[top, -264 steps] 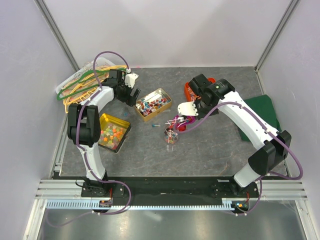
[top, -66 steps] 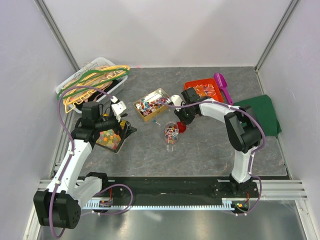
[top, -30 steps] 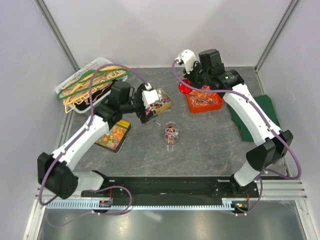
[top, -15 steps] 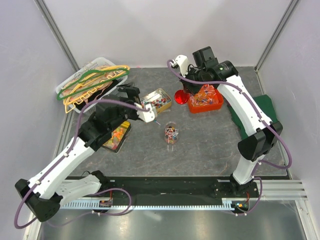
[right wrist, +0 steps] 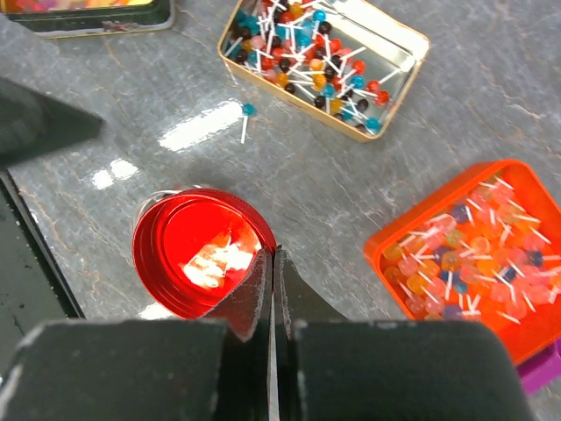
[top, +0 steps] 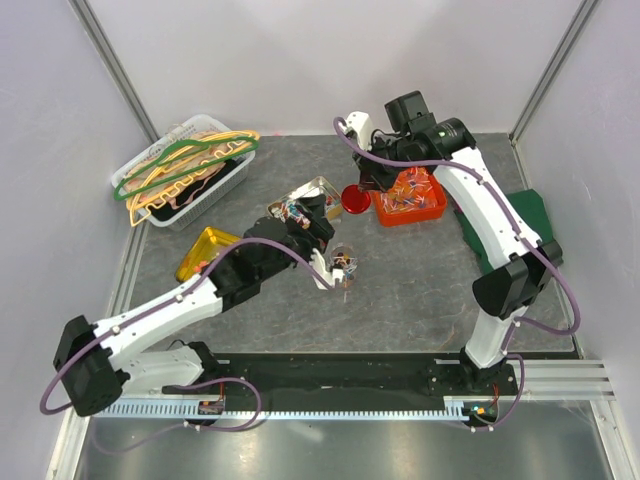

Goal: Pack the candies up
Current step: Close the bottle lid on the packing bottle.

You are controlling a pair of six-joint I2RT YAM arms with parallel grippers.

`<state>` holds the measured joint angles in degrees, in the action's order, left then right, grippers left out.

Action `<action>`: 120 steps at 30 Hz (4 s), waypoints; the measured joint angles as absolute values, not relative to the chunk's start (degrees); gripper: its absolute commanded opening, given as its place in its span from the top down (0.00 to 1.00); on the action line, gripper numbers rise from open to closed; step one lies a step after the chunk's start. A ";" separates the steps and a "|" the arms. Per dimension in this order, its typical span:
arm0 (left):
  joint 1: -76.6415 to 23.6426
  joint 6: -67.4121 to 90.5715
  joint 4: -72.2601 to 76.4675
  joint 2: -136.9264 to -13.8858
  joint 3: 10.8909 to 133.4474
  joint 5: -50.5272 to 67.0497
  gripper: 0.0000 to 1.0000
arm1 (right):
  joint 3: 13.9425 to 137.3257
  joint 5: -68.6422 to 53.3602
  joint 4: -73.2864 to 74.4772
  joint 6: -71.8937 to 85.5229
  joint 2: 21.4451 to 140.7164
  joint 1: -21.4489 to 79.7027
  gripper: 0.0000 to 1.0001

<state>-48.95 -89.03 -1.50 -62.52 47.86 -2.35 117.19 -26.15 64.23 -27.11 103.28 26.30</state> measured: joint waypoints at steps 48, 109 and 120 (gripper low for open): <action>-58.13 -92.86 12.38 -76.77 51.05 -4.45 0.67 | 112.05 -37.74 62.61 -30.52 102.59 22.24 1.00; -36.95 -42.76 -40.38 -75.92 80.77 -3.40 0.98 | 77.91 -33.89 25.74 -13.89 71.29 8.03 0.02; -33.85 -25.87 -36.21 -80.29 80.58 14.35 0.98 | 72.62 -39.66 16.32 -10.31 66.70 8.95 0.02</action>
